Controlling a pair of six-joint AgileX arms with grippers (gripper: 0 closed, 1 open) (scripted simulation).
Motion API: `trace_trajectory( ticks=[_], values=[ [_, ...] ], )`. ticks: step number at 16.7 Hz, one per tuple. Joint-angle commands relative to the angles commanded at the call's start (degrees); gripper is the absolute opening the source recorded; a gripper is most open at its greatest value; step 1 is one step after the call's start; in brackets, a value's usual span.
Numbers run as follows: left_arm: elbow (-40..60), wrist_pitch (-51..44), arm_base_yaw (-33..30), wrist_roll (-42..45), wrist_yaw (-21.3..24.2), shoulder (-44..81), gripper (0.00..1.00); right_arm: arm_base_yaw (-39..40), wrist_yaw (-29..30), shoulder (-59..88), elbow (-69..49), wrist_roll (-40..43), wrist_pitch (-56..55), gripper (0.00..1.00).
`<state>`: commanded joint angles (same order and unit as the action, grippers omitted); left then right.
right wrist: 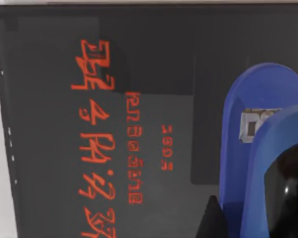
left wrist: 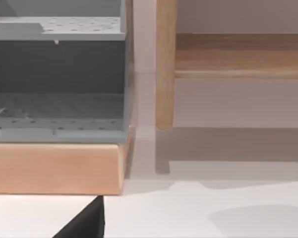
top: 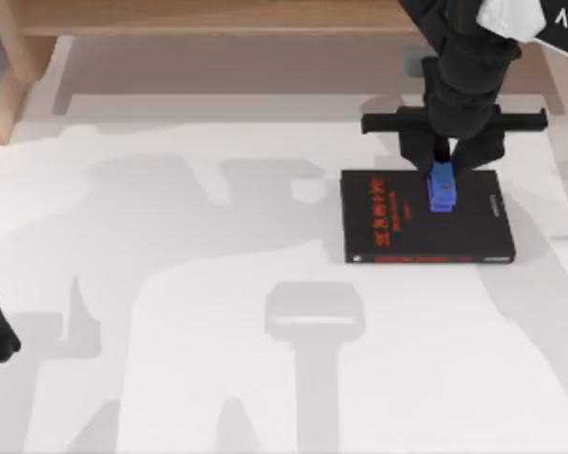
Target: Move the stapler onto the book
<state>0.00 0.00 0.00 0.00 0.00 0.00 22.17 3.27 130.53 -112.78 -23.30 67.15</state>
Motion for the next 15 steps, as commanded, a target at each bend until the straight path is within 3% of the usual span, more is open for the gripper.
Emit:
trace_trajectory(
  ticks=[15],
  values=[
    [0.0,0.0,0.0,0.0,0.0,0.0,1.00,0.2,0.0,1.7,4.3,0.0,-6.0,0.00]
  ],
)
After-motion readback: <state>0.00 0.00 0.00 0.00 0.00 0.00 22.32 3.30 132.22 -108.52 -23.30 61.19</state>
